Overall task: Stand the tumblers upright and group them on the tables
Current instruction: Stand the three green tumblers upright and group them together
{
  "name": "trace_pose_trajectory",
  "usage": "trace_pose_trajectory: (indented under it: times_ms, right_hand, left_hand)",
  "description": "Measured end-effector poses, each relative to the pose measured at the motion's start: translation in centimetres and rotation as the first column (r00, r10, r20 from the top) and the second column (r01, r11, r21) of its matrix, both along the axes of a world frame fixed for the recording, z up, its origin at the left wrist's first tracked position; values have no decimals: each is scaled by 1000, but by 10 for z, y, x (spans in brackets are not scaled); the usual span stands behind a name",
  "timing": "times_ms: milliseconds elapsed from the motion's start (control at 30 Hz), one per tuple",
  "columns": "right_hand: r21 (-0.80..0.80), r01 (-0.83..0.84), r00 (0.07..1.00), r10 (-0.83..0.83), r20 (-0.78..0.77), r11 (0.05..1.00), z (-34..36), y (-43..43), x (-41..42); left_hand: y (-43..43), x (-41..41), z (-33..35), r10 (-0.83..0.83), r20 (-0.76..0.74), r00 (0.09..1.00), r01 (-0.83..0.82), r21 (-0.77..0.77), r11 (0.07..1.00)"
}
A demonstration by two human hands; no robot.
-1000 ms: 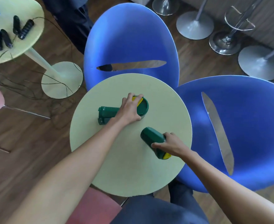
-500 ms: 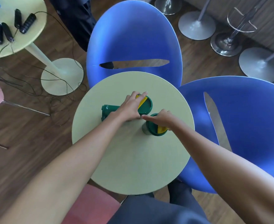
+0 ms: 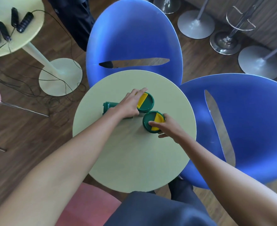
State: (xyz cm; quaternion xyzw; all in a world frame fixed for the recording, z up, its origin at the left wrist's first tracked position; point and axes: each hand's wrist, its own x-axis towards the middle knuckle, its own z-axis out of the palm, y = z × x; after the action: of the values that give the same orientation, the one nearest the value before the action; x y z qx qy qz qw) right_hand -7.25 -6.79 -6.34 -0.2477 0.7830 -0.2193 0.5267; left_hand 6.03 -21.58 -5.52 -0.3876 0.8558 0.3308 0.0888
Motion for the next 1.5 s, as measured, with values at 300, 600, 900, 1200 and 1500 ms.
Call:
trace_pose_trajectory:
  times_ms: [300,600,900,1200,1500]
  right_hand:
    - [-31,141,990,-142,-15,989,-5,3,3]
    - [10,108,994,-108,8,994,-4,-1,0]
    - [31,48,999,-48,-18,998,-9,-4,-5]
    - [-345,-94,940,-31,-340,934,8,-47,-1]
    - [-264,-192,941,102,-322,945,-3,-67,-6]
  left_hand:
    - [0,0,-3,22,-38,999,-21,13,1000]
    - [3,2,-5,29,-10,1000,-29,16,999]
    - [0,58,-19,658,-230,717,-693,-132,709]
    - [1,92,-66,963,92,253,-866,465,183]
    - [-8,92,-74,994,84,69,-789,615,3]
